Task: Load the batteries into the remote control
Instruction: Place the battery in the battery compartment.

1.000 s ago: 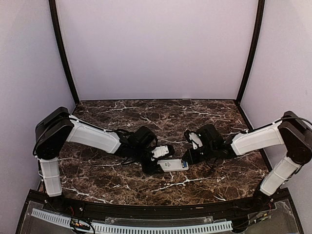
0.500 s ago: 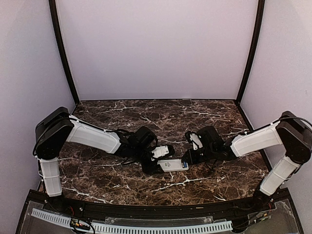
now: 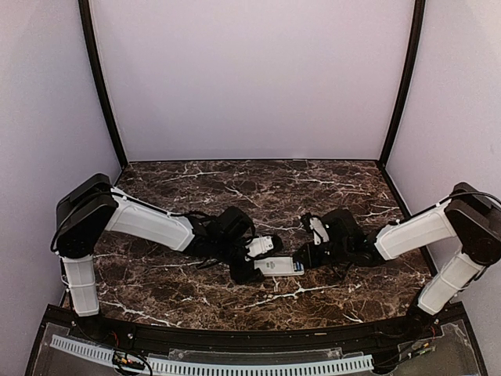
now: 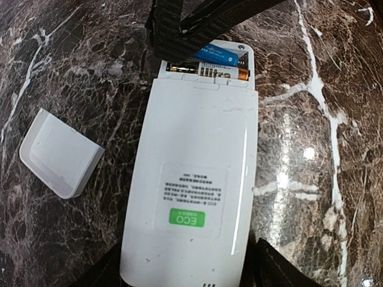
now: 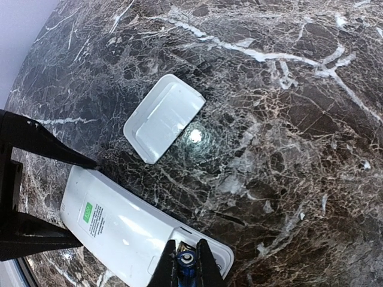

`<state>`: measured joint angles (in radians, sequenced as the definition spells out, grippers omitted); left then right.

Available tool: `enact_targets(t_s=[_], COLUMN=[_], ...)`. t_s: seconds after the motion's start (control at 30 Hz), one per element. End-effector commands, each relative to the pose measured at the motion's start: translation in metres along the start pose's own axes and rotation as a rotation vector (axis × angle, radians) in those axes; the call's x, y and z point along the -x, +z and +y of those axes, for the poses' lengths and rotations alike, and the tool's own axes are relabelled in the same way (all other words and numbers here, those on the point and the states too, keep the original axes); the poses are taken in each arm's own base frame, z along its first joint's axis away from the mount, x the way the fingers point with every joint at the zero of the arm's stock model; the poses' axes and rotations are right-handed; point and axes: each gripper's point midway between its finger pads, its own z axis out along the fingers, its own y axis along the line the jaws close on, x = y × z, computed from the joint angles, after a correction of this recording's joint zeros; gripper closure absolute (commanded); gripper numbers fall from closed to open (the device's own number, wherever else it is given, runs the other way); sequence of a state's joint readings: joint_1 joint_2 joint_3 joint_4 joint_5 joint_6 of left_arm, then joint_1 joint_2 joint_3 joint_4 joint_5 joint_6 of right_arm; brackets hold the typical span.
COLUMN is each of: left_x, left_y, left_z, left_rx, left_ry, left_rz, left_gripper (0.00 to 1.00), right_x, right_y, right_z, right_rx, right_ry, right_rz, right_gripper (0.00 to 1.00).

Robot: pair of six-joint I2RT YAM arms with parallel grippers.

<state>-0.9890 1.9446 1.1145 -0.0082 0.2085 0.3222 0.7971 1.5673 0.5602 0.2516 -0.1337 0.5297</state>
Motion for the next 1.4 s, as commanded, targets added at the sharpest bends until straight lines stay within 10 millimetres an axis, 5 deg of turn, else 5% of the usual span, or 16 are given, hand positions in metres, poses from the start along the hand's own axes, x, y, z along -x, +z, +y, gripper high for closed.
enact_targets(t_s=[0.0,0.33,0.67,1.37], left_x=[0.038,0.084,0.083,0.089], left_y=[-0.02,-0.018,0.01,0.045], left_z=[-0.016,-0.057,-0.078,-0.058], left_rx=[0.039,-0.02,-0.078,0.027], left_ry=[0.127,0.344,0.546,0.538], left_rz=[-0.116,-0.294,-0.348,-0.369], left_gripper=[0.29,0.31,0.46,0.6], right_x=[-0.067,-0.065,-0.067,-0.074], right_y=[-0.003,-0.009,-0.004,-0.006], right_z=[-0.031,-0.034,-0.032,-0.033], right_rx=[-0.108,-0.114,-0.1,-0.082], right_ry=[0.03,0.057,0.083,0.172], right_rz=[0.206,0.163,0.167,0.143], right_gripper=[1.0,1.0,1.0,1.0])
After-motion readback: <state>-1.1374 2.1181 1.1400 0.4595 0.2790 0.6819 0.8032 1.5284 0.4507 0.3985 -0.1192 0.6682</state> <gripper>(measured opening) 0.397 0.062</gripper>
